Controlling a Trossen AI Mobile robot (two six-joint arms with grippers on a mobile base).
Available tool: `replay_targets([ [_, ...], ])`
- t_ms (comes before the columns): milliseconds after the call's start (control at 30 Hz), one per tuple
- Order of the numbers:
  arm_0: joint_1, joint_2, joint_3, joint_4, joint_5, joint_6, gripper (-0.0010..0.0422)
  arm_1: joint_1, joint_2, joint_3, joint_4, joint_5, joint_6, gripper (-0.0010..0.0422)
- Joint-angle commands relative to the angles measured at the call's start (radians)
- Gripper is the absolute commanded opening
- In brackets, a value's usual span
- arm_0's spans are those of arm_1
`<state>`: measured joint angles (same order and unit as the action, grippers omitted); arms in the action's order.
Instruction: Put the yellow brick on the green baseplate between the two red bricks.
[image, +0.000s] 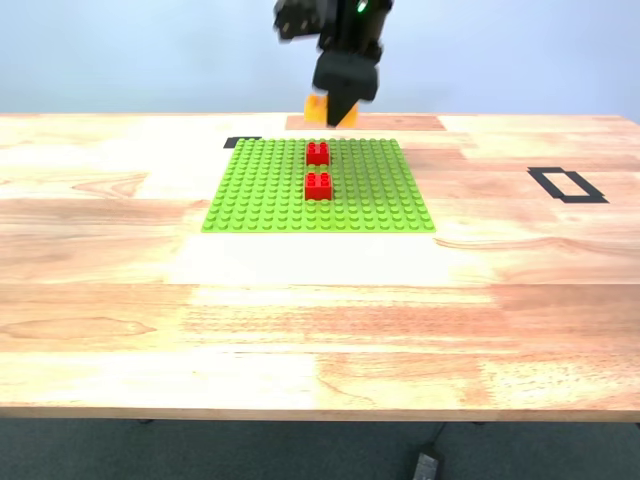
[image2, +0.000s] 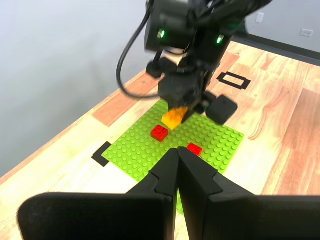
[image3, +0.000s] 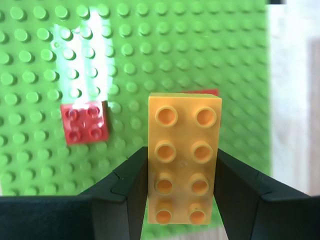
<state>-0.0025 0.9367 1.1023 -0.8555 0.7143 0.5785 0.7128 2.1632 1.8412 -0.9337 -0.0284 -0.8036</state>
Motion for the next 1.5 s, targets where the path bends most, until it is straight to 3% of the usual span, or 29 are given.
replay_targets([
  [33,0.000,0.001,0.000,0.002,0.000,0.005,0.0000,0.011,0.046,0.025,-0.003,0.002,-0.023,0.0042],
  [300,0.000,0.001,0.000,0.015,0.000,0.005,0.0000,0.026,0.089,0.017,0.014,0.002,-0.068,0.0042],
  [567,0.000,0.001,0.000,0.017,0.000,0.005,0.0000,0.026,0.089,-0.031,0.051,-0.002,-0.069,0.0042],
  [867,0.000,0.001,0.000,0.017,0.000,0.005,0.0000,0.028,0.089,-0.055,0.063,-0.070,-0.061,0.0042],
  [1200,0.000,0.001,0.000,0.017,0.000,0.005,0.0000,0.055,0.084,-0.111,0.118,-0.066,-0.054,0.0044],
  [1500,0.000,0.001,0.000,0.016,0.000,0.005,0.0000,0.051,0.087,-0.112,0.132,-0.043,-0.039,0.0124],
])
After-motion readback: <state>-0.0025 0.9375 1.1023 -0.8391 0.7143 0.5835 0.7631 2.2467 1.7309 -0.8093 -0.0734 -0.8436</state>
